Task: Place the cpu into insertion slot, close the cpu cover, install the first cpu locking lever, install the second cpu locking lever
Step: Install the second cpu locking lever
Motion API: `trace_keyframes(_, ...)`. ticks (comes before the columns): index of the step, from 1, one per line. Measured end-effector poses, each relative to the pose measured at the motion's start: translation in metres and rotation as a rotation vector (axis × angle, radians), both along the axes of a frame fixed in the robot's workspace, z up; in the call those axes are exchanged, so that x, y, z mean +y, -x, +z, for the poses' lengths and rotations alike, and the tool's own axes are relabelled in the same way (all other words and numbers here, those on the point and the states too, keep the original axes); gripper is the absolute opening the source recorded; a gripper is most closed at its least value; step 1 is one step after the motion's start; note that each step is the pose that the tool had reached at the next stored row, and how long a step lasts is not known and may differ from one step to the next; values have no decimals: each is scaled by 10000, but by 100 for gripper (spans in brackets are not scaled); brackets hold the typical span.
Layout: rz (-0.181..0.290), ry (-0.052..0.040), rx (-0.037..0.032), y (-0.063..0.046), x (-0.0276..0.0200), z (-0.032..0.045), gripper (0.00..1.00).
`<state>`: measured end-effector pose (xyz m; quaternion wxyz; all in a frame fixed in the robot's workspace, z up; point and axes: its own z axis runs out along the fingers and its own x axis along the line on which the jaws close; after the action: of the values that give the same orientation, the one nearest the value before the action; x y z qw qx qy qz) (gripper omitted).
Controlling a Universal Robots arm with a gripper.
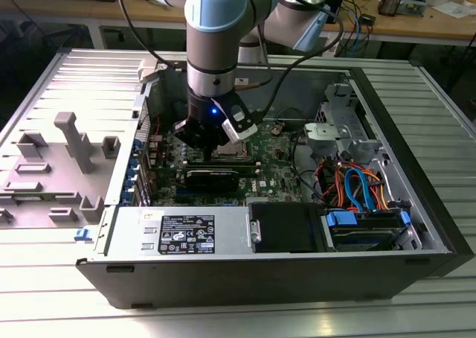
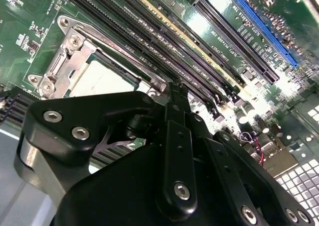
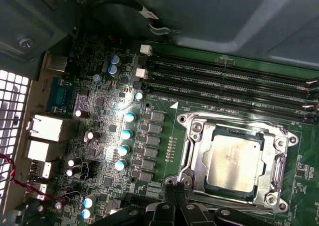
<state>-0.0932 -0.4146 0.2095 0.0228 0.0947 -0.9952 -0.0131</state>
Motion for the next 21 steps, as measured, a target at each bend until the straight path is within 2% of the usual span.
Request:
trace_keyframes(4,11,-21,0,1,2,-1,11)
trace_keyframes(7,19,-80,1,1,2,-1,11)
trace_keyframes(10,49,-188,0,0,2,-2,11)
trace_keyframes(21,263,-397,3,0,7,-26,11)
